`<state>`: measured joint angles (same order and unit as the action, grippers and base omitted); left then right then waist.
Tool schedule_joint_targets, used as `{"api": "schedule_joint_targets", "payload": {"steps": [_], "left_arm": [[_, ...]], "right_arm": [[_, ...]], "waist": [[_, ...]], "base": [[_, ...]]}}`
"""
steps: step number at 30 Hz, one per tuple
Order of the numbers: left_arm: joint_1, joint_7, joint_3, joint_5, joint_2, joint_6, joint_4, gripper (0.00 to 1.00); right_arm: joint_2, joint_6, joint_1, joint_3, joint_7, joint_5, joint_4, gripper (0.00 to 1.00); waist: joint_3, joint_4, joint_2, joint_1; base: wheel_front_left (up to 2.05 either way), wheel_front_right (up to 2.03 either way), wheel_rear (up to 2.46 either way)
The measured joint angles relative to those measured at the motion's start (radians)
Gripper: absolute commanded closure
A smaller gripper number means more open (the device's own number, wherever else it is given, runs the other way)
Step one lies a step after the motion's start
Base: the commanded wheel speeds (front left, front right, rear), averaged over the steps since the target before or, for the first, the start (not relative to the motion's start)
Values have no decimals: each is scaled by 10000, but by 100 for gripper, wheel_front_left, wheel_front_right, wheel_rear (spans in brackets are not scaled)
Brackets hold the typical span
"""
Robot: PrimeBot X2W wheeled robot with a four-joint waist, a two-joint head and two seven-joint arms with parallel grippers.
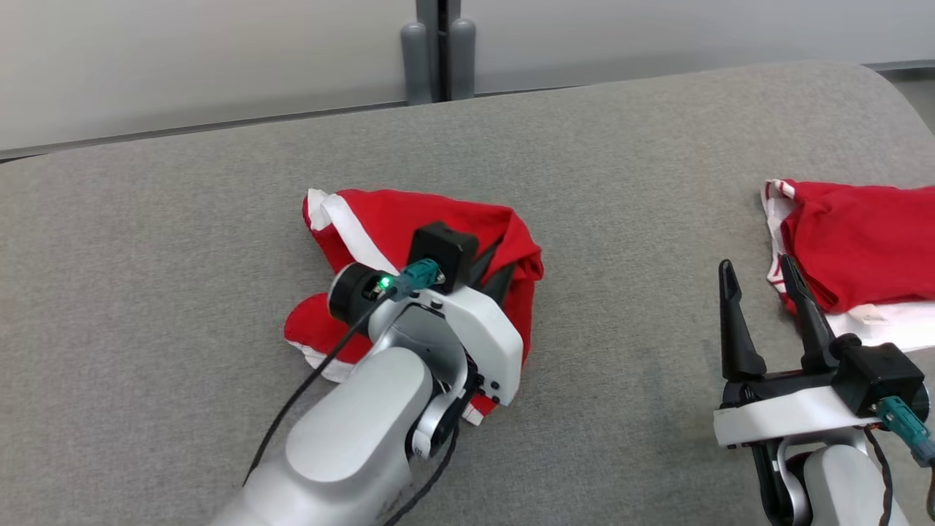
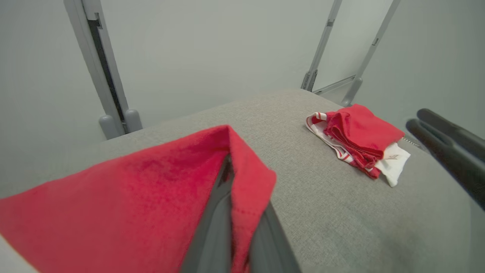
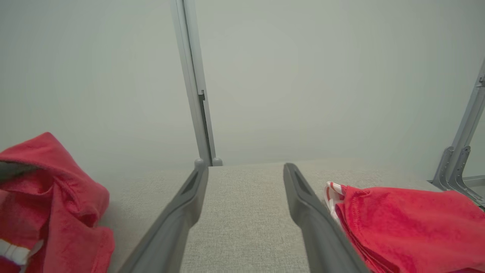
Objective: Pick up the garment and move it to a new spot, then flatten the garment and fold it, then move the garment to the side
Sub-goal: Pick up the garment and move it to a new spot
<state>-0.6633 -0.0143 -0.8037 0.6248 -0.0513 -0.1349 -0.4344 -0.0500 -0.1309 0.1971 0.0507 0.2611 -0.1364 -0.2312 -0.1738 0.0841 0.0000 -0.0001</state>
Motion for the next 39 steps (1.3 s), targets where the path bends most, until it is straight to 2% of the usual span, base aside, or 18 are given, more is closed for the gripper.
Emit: {"api": "schedule_joint_targets", "payload": {"steps": [6,7,8,10,11,12,13,19,23,26,31,35,39], "left_arm": [[10,224,-1342,742,29,-104,-213,100],[11,309,-1536,823,27,-165,-259,97],[12,408,-1741,825,25,-224,-332,74],[42,454,-2176,955,29,-240,-456,67],[77,458,-2364,1068,35,-232,-520,60],[106,506,-2550,1110,31,-228,-579,40],[129,554,-2708,1187,25,-178,-614,0],[-175,1450,-2886,1701,29,-161,-625,0],[-687,2240,-2495,1789,31,-313,-631,0],[-1026,2621,-1814,1747,-61,-533,-614,0],[-994,2746,-474,1126,-1068,-963,-222,0],[-56,2757,550,332,-1919,-961,347,0],[1307,2761,1597,-307,-2295,-817,1005,0]], "right_arm": [[-2,0,82,-6,0,-119,-25,0],[-2,0,81,-10,2,-125,-44,0],[-2,0,81,-8,0,-125,-58,0],[0,0,81,8,0,-127,-102,0],[0,0,82,13,0,-125,-117,0],[-2,0,83,0,0,-125,-138,0],[2,0,84,-2,0,-121,-155,0],[0,0,129,-75,0,27,-207,0],[0,0,133,-157,2,148,-194,0],[0,0,122,-203,0,242,-155,0],[0,0,31,-182,0,343,-50,0],[0,0,-137,2,0,437,59,0],[4,0,-287,161,2,504,61,0]], "waist": [[-224,433,0,0],[-249,455,0,1],[-266,457,0,0],[-279,422,0,0],[-283,390,0,1],[-285,348,0,1],[-284,298,0,1],[-218,-117,0,0],[-131,-497,0,1],[-45,-826,0,1],[161,-1351,0,1],[316,-1724,0,0],[450,-2014,0,0]], "base": [[0,0,0],[0,0,0],[0,0,0],[0,0,0],[0,0,0],[0,0,0],[0,0,0],[0,0,0],[0,0,0],[0,0,0],[0,0,0],[0,0,0],[0,0,0]]}}
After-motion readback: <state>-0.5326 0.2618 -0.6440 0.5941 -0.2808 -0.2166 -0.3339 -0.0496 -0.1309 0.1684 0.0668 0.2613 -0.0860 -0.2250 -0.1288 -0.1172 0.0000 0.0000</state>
